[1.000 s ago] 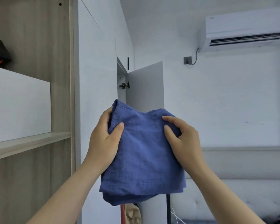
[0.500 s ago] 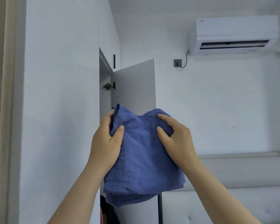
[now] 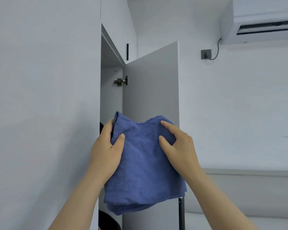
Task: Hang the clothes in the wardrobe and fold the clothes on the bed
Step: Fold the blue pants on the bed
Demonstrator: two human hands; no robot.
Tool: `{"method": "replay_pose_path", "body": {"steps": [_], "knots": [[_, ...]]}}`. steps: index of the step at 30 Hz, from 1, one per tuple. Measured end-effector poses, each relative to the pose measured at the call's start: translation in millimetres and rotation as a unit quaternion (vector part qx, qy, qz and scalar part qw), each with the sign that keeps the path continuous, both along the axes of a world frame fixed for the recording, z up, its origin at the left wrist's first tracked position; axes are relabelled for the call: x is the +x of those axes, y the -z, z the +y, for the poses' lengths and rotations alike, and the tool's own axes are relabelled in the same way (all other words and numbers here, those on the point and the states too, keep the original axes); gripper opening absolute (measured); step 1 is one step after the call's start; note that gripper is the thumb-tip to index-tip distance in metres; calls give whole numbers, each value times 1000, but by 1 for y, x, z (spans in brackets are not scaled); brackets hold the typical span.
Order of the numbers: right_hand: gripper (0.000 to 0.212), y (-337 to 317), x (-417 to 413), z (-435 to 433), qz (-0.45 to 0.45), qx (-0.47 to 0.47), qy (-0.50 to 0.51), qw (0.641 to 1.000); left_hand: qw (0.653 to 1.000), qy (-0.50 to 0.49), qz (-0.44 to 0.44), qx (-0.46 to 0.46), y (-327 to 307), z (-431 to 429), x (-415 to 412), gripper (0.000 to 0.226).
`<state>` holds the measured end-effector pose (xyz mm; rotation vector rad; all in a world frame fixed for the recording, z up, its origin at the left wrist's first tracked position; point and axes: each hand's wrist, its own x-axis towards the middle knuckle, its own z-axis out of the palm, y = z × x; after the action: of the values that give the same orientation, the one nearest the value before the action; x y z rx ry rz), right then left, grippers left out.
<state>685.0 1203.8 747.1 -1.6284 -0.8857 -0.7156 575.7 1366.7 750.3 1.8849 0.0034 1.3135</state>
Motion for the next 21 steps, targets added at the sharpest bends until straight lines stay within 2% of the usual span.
{"method": "replay_pose_path", "body": {"steps": [8, 21], "knots": [[49, 6, 61, 37, 5, -25, 12, 1000, 1000, 4, 20, -5, 15, 29, 64, 42], [52, -7, 181, 134, 15, -10, -84, 996, 996, -90, -1, 15, 6, 101, 164, 48]]}}
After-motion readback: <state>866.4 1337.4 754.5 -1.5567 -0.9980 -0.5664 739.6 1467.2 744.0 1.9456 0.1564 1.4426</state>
